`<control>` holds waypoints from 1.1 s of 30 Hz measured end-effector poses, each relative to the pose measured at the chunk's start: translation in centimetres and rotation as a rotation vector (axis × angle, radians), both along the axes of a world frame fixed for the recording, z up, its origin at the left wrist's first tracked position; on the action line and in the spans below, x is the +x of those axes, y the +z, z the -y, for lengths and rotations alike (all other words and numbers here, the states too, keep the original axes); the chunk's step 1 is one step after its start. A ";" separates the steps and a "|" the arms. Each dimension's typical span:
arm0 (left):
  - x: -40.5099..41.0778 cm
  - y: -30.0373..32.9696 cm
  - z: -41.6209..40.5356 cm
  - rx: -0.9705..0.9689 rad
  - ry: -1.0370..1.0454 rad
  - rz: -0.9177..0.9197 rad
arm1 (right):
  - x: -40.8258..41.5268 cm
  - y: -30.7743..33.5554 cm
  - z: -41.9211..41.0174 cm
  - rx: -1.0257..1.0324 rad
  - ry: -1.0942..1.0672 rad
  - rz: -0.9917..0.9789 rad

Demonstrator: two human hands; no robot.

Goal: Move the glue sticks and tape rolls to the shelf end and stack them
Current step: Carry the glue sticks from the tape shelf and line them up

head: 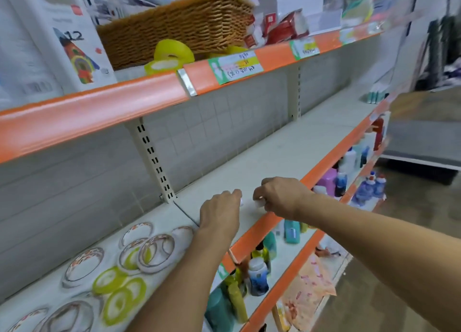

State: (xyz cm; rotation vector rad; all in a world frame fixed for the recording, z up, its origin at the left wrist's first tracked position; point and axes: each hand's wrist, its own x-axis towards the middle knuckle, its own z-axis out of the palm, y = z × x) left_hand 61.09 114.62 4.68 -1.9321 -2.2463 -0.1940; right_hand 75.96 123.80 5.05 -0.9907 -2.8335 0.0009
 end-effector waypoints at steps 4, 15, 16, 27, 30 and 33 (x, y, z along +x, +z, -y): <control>3.7 0.1 -3.6 -0.006 -0.031 0.004 | 3.5 -0.1 -2.9 0.013 -0.031 -0.003; 12.4 0.5 -12.0 -0.066 -0.131 -0.008 | 12.1 -1.3 -9.8 0.005 -0.135 -0.044; 12.8 0.3 -12.8 -0.065 -0.140 -0.018 | 12.6 -1.4 -10.2 0.002 -0.147 -0.041; 20.4 0.3 -27.3 -0.080 -0.299 0.024 | 21.5 -0.4 -21.4 -0.003 -0.334 -0.050; 22.2 0.5 -32.3 -0.038 -0.359 0.040 | 23.9 -0.1 -25.2 -0.010 -0.382 -0.032; 24.1 0.9 -37.2 -0.020 -0.413 0.033 | 25.9 0.4 -29.4 0.006 -0.418 -0.038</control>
